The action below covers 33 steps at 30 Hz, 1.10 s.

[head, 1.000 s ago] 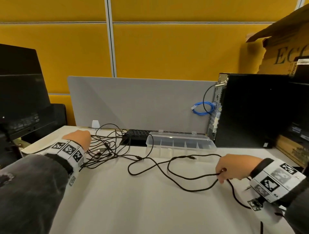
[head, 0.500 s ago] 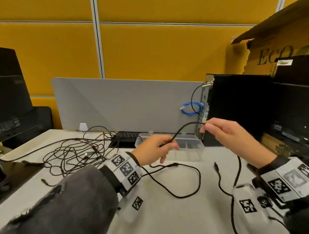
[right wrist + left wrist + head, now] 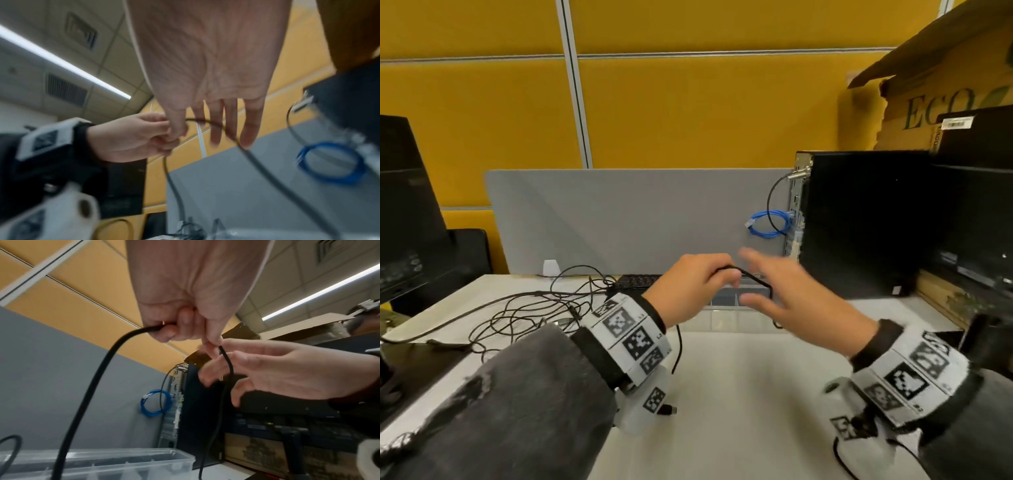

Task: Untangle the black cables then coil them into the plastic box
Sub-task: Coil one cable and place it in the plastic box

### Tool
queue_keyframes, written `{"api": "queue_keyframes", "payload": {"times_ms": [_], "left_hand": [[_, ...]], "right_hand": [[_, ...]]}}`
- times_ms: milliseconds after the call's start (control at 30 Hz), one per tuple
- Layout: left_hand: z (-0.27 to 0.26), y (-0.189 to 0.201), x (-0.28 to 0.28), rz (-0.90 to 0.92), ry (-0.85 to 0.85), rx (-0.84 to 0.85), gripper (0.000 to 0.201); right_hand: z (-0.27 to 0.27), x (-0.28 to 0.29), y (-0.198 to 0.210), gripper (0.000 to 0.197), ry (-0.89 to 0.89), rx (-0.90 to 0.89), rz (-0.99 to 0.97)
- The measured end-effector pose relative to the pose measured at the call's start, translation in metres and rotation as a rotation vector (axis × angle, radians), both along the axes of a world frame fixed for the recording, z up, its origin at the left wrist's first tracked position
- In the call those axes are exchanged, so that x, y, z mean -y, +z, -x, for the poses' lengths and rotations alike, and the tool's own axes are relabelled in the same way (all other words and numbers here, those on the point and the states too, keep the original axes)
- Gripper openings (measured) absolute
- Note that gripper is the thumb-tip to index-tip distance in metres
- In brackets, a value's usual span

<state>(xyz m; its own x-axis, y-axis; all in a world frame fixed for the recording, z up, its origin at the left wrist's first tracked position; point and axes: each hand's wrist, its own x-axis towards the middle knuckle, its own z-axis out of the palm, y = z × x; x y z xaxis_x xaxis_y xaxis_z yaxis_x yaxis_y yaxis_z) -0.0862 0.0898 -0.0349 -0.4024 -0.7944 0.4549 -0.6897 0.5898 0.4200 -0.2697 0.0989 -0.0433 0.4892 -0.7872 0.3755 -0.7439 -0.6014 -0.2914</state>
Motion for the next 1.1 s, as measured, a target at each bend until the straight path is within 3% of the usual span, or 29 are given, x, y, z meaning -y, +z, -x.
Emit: {"api": "queue_keyframes", "payload": {"times_ms": [33,100,167,267,333,400,467,533,600,700,900,1000,1100], "left_hand": [[0.001,0.001,-0.001,-0.011,-0.018,-0.003,0.019],[-0.007,0.004,-0.005,-0.052,-0.025,-0.018,0.020],[-0.028,0.002,-0.003,-0.106,0.032,-0.035,0.024],[-0.065,-0.005,-0.001,-0.213,0.185,-0.075,0.030],[-0.074,-0.007,-0.002,-0.251,0.237,-0.077,0.030],[-0.067,-0.005,-0.004,-0.236,0.240,-0.046,0.030],[-0.049,-0.001,-0.005,-0.208,0.216,-0.012,0.030],[-0.029,0.001,-0.004,-0.195,0.167,0.001,0.028],[-0.015,0.002,-0.004,-0.182,0.112,0.004,0.027],[-0.011,0.000,-0.009,-0.148,0.040,0.001,0.027],[-0.045,-0.012,-0.021,-0.258,0.056,-0.078,0.026],[-0.061,-0.019,-0.021,-0.298,0.119,-0.138,0.026],[-0.061,-0.023,-0.021,-0.309,0.152,-0.189,0.025]], "right_hand": [[-0.006,-0.003,0.000,0.028,0.080,0.053,-0.114],[-0.001,0.004,0.005,0.028,0.083,0.172,-0.223],[0.019,0.020,0.015,0.031,-0.070,0.199,-0.108],[0.083,0.047,0.023,0.031,-0.441,0.141,0.192],[0.117,0.058,0.022,0.032,-0.613,0.206,0.193],[0.114,0.060,0.018,0.037,-0.707,0.194,0.196],[0.077,0.048,0.013,0.068,-0.566,0.043,0.272],[0.023,0.023,0.008,0.080,-0.238,0.046,0.258],[-0.019,0.001,-0.001,0.071,-0.039,-0.008,0.212],[-0.034,-0.010,-0.007,0.037,-0.006,-0.054,0.232],[0.030,0.027,0.005,0.033,-0.367,-0.210,0.339],[0.079,0.032,0.011,0.021,-0.694,-0.139,0.392],[0.095,0.030,0.011,0.033,-0.872,-0.048,0.391]]}}
